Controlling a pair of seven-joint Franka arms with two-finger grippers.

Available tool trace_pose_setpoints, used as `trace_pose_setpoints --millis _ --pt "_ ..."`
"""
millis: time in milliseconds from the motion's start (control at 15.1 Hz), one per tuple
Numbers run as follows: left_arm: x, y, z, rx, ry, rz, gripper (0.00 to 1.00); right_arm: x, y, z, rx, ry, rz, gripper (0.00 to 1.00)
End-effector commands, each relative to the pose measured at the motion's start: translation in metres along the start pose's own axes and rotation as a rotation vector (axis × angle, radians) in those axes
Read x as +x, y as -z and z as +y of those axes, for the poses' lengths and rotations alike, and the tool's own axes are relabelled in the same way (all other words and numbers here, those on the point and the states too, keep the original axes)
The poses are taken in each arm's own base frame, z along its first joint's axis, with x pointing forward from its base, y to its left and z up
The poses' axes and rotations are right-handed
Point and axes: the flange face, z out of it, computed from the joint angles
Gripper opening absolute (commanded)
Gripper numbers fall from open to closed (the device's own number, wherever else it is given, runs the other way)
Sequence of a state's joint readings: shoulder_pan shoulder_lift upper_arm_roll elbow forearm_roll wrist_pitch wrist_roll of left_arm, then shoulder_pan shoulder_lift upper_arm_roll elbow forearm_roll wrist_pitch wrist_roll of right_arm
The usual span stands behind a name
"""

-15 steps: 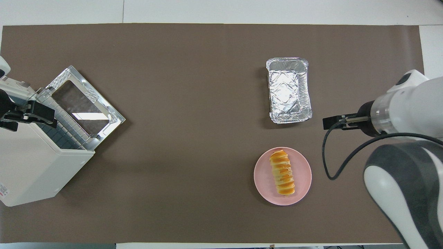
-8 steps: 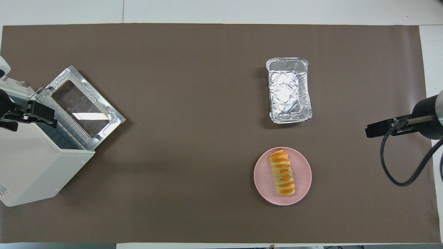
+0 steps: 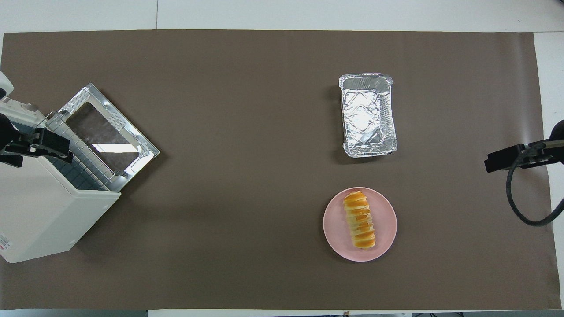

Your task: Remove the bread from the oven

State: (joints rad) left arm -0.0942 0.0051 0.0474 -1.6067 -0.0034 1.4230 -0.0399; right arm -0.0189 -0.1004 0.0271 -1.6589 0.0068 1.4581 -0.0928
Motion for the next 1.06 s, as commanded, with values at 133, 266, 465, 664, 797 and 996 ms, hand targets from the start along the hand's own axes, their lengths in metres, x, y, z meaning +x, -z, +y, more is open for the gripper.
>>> trace_pose_setpoints --millis 133,266,465,664,797,996 --pt "-0.006 0.003 -0.001 0.017 0.002 0.016 1.0 0.013 0.006 0.016 0.0 -0.006 -0.007 1.0" --pt "-0.006 0.003 -0.002 0.017 0.003 0.016 1.0 0.013 0.01 0.016 -0.001 -0.005 -0.007 1.0" --pt "-0.006 0.003 -0.002 0.017 0.003 0.016 1.0 0.009 0.011 0.016 -0.007 -0.007 -0.012 1.0" --pt "-0.006 0.003 -0.001 0.017 0.002 0.016 1.0 0.01 0.01 0.018 -0.007 -0.013 -0.012 1.0" --pt "-0.006 0.003 -0.002 0.017 0.003 0.015 1.0 0.009 0.009 0.017 -0.01 -0.015 -0.016 1.0" --pt "-0.006 0.003 -0.002 0.017 0.003 0.016 1.0 0.009 0.009 0.018 -0.016 -0.018 -0.015 1.0"
